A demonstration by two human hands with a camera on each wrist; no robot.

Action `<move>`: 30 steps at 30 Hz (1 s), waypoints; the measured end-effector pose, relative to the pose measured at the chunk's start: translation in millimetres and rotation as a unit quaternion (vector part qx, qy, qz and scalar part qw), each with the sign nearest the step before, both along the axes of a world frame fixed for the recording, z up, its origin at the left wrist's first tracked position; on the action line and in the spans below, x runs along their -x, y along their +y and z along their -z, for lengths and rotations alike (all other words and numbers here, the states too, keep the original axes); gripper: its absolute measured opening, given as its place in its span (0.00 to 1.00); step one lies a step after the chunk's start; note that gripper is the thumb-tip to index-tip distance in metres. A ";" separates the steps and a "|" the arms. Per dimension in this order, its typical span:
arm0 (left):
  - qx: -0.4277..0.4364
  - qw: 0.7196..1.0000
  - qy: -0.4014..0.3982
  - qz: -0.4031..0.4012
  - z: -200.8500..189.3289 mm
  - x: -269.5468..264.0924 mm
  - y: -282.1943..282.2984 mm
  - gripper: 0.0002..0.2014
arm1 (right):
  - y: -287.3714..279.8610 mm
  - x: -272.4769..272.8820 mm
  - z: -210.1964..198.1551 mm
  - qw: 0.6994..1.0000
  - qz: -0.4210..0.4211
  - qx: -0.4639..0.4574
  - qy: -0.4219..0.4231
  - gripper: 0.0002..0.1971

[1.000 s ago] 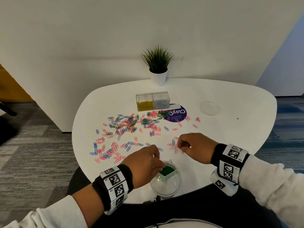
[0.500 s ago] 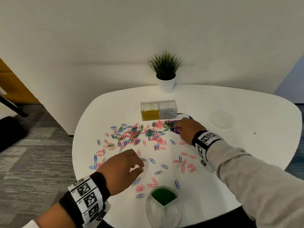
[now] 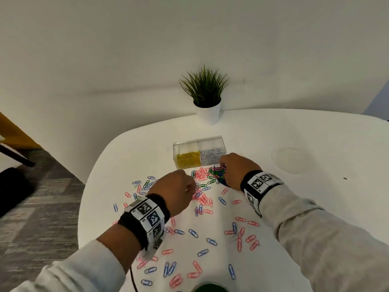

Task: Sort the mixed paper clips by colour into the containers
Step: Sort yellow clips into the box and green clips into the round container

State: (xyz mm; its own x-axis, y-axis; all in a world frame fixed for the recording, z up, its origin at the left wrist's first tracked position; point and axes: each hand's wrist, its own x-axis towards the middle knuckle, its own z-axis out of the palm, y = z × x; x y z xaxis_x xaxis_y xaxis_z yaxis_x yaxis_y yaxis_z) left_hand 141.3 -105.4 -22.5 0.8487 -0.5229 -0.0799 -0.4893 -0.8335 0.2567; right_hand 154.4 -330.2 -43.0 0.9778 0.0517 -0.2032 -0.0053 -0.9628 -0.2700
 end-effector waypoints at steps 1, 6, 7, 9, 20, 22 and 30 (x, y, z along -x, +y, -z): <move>-0.012 1.000 -0.001 0.005 5.2 -8.7 -10.7 0.10 | -0.3 1.0 -0.6 1.000 0.001 -0.009 -0.004 0.16; -0.034 0.999 -0.001 0.008 26.2 -32.8 -46.2 0.11 | -1.7 -0.5 4.9 1.000 -0.010 -0.002 -0.022 0.10; -0.040 0.999 0.002 0.009 29.1 -34.3 -50.1 0.11 | -1.9 -0.9 6.4 1.000 -0.007 0.004 -0.020 0.11; -0.042 0.999 0.005 0.006 33.1 -35.5 -54.3 0.10 | -2.6 -1.6 9.6 1.000 0.004 0.010 -0.014 0.14; 0.028 0.999 -0.019 -0.013 39.1 -37.0 -47.1 0.04 | -4.2 -1.5 8.4 0.999 -0.006 -0.020 -0.027 0.11; 0.035 0.999 -0.020 -0.008 40.2 -36.4 -46.5 0.04 | -3.6 -1.7 9.5 1.000 -0.014 -0.017 -0.020 0.09; 0.006 0.999 -0.011 0.052 46.6 -34.8 -49.4 0.06 | -0.8 -5.4 13.1 1.000 -0.026 -0.009 -0.015 0.09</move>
